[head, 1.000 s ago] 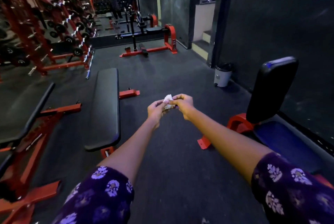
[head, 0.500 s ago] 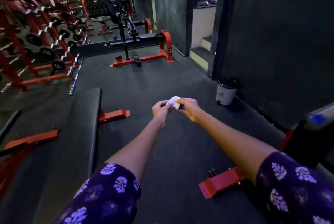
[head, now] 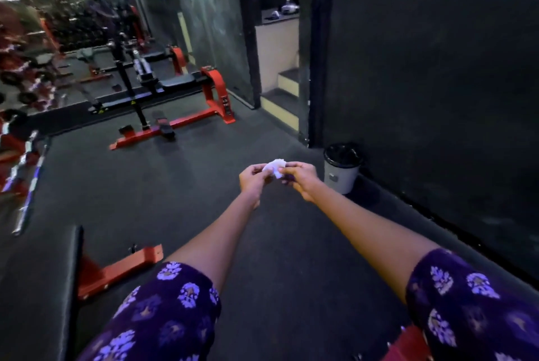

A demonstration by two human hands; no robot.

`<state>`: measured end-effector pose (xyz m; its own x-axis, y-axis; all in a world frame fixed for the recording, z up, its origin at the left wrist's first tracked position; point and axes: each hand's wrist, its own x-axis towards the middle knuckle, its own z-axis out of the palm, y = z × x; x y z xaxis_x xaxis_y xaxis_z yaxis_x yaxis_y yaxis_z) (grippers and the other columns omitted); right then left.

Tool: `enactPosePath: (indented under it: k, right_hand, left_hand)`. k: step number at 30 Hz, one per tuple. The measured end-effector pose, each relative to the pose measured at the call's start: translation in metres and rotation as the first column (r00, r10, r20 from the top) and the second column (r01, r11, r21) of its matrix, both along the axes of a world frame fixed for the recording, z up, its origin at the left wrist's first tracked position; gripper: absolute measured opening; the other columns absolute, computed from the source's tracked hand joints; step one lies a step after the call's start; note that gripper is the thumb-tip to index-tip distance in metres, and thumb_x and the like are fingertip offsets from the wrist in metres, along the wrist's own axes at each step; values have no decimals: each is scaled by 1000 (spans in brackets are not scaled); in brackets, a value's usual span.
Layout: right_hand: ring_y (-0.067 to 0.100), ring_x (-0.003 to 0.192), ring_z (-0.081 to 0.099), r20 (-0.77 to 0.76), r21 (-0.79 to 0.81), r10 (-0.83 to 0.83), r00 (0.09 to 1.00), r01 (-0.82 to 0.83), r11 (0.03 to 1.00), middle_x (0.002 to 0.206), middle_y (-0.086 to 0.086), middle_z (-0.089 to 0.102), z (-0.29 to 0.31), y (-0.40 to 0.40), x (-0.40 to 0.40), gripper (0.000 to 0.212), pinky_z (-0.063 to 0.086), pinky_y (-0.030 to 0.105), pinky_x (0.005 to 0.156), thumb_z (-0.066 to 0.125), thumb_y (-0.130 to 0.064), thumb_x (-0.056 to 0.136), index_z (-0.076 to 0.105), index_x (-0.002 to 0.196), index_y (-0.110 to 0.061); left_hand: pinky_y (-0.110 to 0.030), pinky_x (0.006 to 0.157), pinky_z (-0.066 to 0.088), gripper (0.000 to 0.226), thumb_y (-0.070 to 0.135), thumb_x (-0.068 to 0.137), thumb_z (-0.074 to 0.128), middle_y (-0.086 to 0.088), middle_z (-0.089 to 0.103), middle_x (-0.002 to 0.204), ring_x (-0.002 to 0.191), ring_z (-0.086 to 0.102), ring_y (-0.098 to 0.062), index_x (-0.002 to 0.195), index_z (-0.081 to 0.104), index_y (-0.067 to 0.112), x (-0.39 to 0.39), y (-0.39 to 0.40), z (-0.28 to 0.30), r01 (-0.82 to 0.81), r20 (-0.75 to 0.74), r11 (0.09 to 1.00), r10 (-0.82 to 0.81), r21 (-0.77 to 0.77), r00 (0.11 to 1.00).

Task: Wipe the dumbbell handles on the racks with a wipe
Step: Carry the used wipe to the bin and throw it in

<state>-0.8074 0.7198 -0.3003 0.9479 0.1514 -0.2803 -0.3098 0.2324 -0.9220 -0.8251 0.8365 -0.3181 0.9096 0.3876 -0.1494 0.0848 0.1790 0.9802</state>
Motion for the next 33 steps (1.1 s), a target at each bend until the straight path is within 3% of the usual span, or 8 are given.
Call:
enactPosePath:
  k: [9, 13, 18, 21, 24, 27, 33]
  right_hand:
    - [4, 42, 59, -69, -9, -238, 969, 238, 971, 65, 6, 62, -32, -28, 193, 21, 52, 17, 47, 55, 11, 84, 52, 76, -9]
    - [3, 45, 61, -56, -17, -250, 967, 250, 968, 75, 7, 61, -47, -46, 279, 22, 54, 19, 54, 58, 10, 83, 55, 82, -11]
    - [6, 48, 63, -101, -7, -264, 959, 265, 964, 78, 11, 62, -53, -69, 372, 22, 53, 17, 51, 57, 12, 83, 57, 99, -2]
    - [7, 48, 64, -121, 12, -287, 950, 291, 957, 76, 11, 62, -52, -87, 431, 18, 53, 17, 50, 58, 13, 82, 57, 88, -4]
    - [7, 46, 63, -149, -23, -332, 931, 333, 943, 70, 8, 62, -59, -97, 477, 22, 54, 18, 51, 59, 14, 80, 55, 79, -8]
    - [6, 45, 62, -179, -25, -351, 919, 352, 936, 74, 9, 59, -69, -106, 527, 24, 54, 19, 52, 56, 15, 81, 54, 77, -9]
    - [12, 54, 63, -189, -51, -436, 880, 435, 899, 74, 9, 60, -88, -127, 621, 26, 55, 21, 56, 56, 16, 81, 54, 76, -9]
  left_hand:
    - [-13, 50, 49, 18, -12, 86, 58, -6, 58, 70, 51, 58, -7, 82, 60, 6, 208, -38, -20, 166, -72, 986, -166, -8, 983]
    - [-12, 52, 50, 23, -15, 83, 58, -7, 60, 71, 61, 57, -13, 100, 64, -2, 297, -52, -34, 208, -81, 978, -207, 3, 975]
    - [-16, 61, 53, 20, -15, 82, 59, -4, 64, 70, 60, 60, -9, 98, 68, -5, 410, -72, -44, 262, -139, 963, -252, 64, 958]
    - [-20, 66, 52, 21, -16, 82, 59, -5, 63, 74, 67, 58, -14, 92, 66, 1, 474, -87, -47, 298, -150, 953, -288, 51, 946]
    - [-22, 69, 53, 24, -17, 81, 60, -7, 63, 75, 68, 59, -15, 101, 65, -4, 519, -96, -56, 327, -184, 944, -316, 34, 931]
    - [-17, 63, 54, 23, -16, 83, 60, -10, 64, 75, 63, 61, -13, 105, 64, -12, 574, -103, -70, 374, -215, 928, -366, -3, 906]
    - [-12, 47, 47, 20, -15, 86, 58, -10, 61, 70, 43, 58, 0, 103, 65, -8, 672, -122, -81, 467, -227, 884, -457, -8, 860]
